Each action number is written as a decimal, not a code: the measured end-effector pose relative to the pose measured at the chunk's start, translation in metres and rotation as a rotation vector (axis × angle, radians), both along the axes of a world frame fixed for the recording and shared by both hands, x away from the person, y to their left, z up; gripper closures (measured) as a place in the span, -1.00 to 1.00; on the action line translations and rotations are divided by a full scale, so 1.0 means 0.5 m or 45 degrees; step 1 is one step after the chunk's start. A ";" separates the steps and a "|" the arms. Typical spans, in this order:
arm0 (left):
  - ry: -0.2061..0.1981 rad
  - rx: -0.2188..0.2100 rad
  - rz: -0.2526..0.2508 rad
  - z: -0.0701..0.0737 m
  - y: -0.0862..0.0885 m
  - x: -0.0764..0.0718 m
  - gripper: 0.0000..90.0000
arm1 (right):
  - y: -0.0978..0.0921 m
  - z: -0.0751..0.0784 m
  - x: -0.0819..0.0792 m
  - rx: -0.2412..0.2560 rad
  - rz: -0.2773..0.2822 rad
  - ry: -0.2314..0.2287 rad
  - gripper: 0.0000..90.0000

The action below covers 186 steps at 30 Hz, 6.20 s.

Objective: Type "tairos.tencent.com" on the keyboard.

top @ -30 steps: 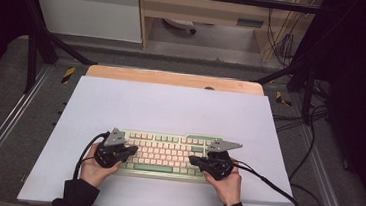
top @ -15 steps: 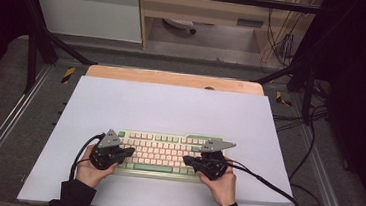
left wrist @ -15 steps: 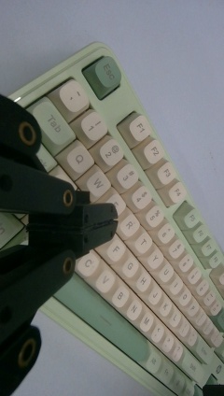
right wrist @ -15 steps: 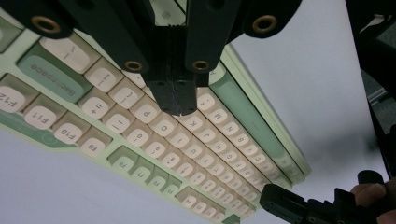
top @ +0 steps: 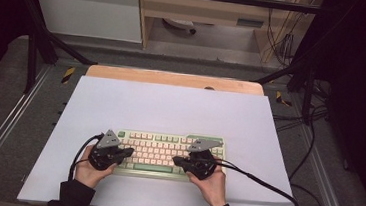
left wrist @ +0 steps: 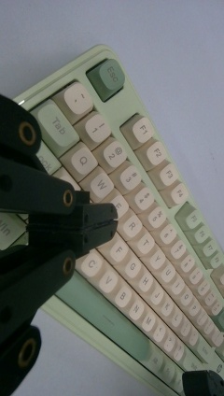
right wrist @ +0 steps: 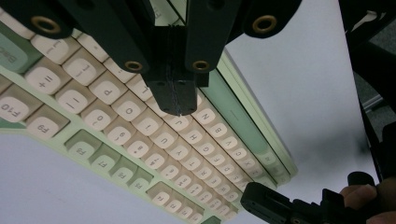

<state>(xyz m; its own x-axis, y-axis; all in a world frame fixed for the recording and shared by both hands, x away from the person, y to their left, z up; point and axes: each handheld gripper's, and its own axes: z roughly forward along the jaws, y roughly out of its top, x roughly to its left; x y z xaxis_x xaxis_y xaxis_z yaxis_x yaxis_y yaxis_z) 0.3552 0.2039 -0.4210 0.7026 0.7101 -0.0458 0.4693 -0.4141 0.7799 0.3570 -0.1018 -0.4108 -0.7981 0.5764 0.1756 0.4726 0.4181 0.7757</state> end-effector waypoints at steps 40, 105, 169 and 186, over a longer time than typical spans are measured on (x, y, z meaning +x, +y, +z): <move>0.001 0.004 0.005 -0.002 0.002 0.002 0.99 | 0.089 -0.047 0.024 -0.023 0.043 0.033 1.00; -0.018 0.022 -0.018 0.018 -0.055 0.015 0.99 | -0.108 -0.020 -0.002 0.005 -0.110 -0.003 1.00; -0.030 0.023 -0.042 0.013 -0.070 0.017 0.99 | -0.111 -0.013 -0.003 0.034 -0.117 -0.001 1.00; -0.016 0.016 -0.012 0.005 -0.015 -0.005 0.99 | -0.072 -0.015 0.000 0.011 -0.082 0.012 1.00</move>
